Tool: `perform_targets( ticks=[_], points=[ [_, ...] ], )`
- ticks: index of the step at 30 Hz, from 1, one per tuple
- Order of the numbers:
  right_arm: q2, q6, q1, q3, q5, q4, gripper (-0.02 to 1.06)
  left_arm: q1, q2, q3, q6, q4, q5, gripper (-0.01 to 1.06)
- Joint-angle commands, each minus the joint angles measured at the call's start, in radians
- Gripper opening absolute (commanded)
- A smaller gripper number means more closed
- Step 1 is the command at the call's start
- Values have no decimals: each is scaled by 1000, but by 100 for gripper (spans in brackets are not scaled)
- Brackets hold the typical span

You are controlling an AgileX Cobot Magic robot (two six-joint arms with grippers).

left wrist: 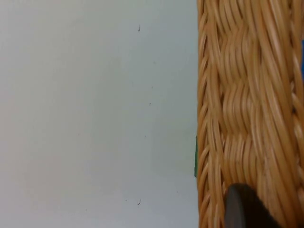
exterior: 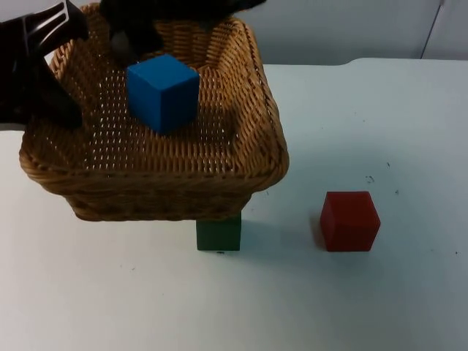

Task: Pick up the basket with the left hand and place the blue cube into the basket with the right hand.

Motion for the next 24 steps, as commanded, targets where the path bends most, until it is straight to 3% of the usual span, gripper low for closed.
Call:
perform_targets(
  ticks=[1, 17, 21, 24],
  points=[
    [-36, -6, 3, -7, 12, -18, 93, 5, -12, 1, -1, -30, -17, 0],
    [-122, -4, 2, -2, 184, -51, 92, 5, -12, 1, 24, -30, -15, 0],
    [-135, -4, 2, 39, 183, -46, 92, 5, -12, 1, 53, -30, -21, 0],
    [-178, -4, 2, 126, 114, -46, 90, 28, -12, 1, 73, -30, -17, 0]
  ],
)
